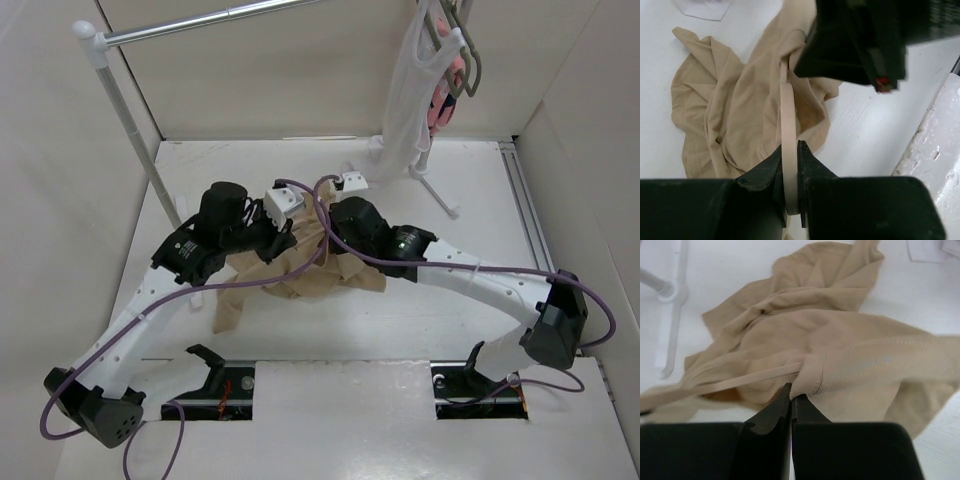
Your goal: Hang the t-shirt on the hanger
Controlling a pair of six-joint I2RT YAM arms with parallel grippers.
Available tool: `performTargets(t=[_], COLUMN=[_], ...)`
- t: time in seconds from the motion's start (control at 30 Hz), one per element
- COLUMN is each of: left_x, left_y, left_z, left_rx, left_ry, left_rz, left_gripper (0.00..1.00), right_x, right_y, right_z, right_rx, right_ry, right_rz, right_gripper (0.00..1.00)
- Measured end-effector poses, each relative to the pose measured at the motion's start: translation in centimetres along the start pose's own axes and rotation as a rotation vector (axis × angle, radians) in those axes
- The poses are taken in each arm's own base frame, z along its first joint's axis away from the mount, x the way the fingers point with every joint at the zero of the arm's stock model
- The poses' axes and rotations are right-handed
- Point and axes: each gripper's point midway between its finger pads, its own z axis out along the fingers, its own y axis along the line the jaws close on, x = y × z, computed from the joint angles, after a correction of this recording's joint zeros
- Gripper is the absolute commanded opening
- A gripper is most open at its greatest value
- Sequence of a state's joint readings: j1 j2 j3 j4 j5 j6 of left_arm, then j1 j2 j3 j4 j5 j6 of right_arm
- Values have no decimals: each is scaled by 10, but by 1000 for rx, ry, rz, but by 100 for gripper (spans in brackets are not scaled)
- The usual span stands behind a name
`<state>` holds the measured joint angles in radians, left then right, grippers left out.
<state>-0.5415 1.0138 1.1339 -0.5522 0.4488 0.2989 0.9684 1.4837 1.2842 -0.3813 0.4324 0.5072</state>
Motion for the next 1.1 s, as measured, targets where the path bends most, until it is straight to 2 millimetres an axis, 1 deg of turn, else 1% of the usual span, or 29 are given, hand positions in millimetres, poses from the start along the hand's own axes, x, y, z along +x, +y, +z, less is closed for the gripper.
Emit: performTargets(t=[0.07, 0.1, 0.17, 0.2, 0.23, 0.27, 0.3, 0.33, 0.37, 0.43, 0.47, 0.53, 0.67, 0.73, 0.77, 0.83, 0.93, 1.07, 1.1], left_x=[3, 4, 6, 5, 4, 2, 0, -4, -7, -11, -13, -14, -20, -24, -26, -29, -34, -37, -37], left_y=[3, 4, 6, 6, 7, 6, 6, 5, 4, 1, -3, -11, -29, -36, -39, -44, -48, -53, -54], left_z=[4, 7, 9, 10, 9, 8, 6, 4, 3, -1, -5, -9, -18, -23, -25, -28, -31, -33, -34], left_rx=[-5, -5, -4, -4, -3, 0, 4, 8, 16, 36, 56, 98, 203, 244, 262, 294, 326, 354, 362], left_ry=[15, 24, 34, 35, 33, 31, 28, 22, 14, -2, -12, -16, -38, -52, -57, -63, -75, -84, -84], left_rz=[3, 5, 7, 12, 20, 32, 45, 61, 82, 124, 157, 193, 267, 295, 309, 335, 361, 379, 382], left_gripper=[0, 0, 0, 0, 0, 0, 0, 0, 0, 0, 0, 0, 0, 0, 0, 0, 0, 0, 0], right_x=[0, 1, 7, 10, 13, 19, 24, 29, 34, 37, 27, 12, -23, -34, -36, -33, -14, 26, 34], right_y=[13, 15, 12, 9, 5, 2, 0, -2, -5, -8, -9, -5, -6, -5, -5, -5, -2, -2, -3], right_z=[-8, -9, -9, -8, -7, -7, -8, -11, -15, -34, -57, -85, -146, -163, -168, -167, -150, -112, -104], right_rx=[-22, -26, -15, -7, 0, -3, -11, -24, -41, -103, -166, -259, -392, -434, -446, -463, -484, -493, -486], right_ry=[-6, -4, 13, 21, 29, 43, 58, 73, 84, 102, 80, 36, -103, -153, -162, -151, -63, 116, 152], right_rz=[-28, -37, -55, -63, -79, -102, -124, -159, -195, -276, -338, -400, -515, -576, -614, -685, -788, -899, -913], right_gripper=[0, 0, 29, 41, 49, 56, 59, 59, 61, 62, 68, 71, 75, 76, 76, 78, 79, 79, 77])
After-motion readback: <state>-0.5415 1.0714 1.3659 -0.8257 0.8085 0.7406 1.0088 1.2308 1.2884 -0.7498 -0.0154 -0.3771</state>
